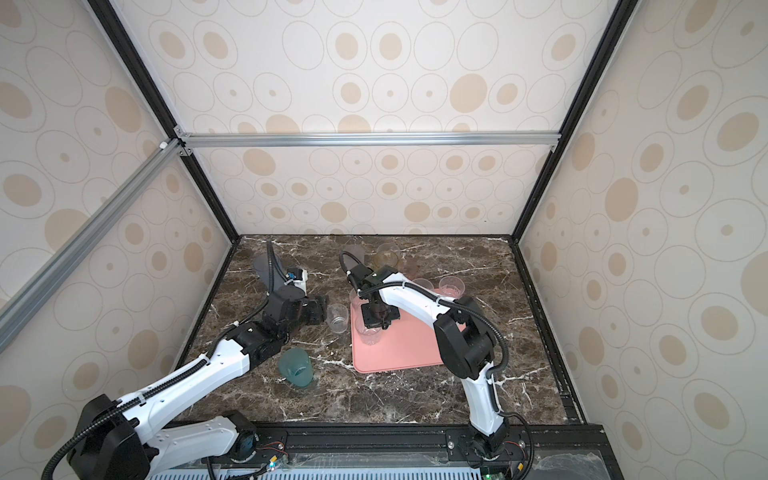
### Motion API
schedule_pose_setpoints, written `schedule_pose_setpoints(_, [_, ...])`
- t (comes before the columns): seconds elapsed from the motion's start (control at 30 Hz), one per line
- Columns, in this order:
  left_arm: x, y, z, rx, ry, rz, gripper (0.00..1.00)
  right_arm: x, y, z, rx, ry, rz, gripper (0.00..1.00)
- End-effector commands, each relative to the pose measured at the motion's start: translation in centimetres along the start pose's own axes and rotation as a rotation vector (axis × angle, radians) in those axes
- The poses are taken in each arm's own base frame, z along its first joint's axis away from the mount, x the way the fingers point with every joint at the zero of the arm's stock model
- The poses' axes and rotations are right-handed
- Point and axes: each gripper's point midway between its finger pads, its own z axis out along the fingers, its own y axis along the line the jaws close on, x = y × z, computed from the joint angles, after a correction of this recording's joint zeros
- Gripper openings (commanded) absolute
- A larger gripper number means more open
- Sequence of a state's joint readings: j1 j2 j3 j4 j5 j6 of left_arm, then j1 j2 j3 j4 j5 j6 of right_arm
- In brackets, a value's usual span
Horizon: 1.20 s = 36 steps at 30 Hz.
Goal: Place the glasses into the tray
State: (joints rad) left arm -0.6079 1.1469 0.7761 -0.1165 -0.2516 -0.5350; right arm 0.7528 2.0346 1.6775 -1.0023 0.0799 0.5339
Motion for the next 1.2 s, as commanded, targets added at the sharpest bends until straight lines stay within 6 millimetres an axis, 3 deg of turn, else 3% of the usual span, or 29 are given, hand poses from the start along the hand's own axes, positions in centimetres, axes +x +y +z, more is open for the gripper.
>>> schedule_pose_setpoints(0.0, [0.2,-0.1,0.1,0.002,0.003,-0.009,0.68,0.7,0.2,0.7,0.01,0.025,0.008,0.02])
schedule_pose_setpoints(0.13, [0.1,-0.1,0.2,0.0,0.003,-0.008,0.68,0.7,0.2,0.7,0.01,0.03,0.011,0.05])
schedule_pose_setpoints(0.43, [0.0,-0.3,0.3,-0.001,0.005,-0.004,0.68,0.9,1.1,-0.5,-0.057,0.037,0.021,0.24])
schedule_pose_setpoints(0.53, [-0.2,-0.2,0.3,-0.008,0.005,0.002,0.68,0.8,1.1,-1.7,-0.077,0.03,0.021,0.32])
schedule_pose_setpoints(0.7, [-0.8,0.3,0.0,-0.039,-0.009,0.03,0.69,0.1,1.0,-5.9,-0.201,-0.003,0.043,0.37])
schedule_pose_setpoints(0.83, [-1.8,0.7,-0.5,-0.072,-0.033,0.06,0.7,-1.9,-0.8,-10.1,-0.291,-0.082,0.084,0.38])
schedule_pose_setpoints(0.97, [-3.0,1.1,-1.1,-0.096,-0.069,0.091,0.71,-5.1,-3.8,-13.6,-0.363,-0.204,0.162,0.38])
schedule_pose_setpoints(1.17, [-4.4,1.4,-2.1,-0.112,-0.135,0.119,0.71,-10.4,-9.9,-16.0,-0.329,-0.398,0.303,0.41])
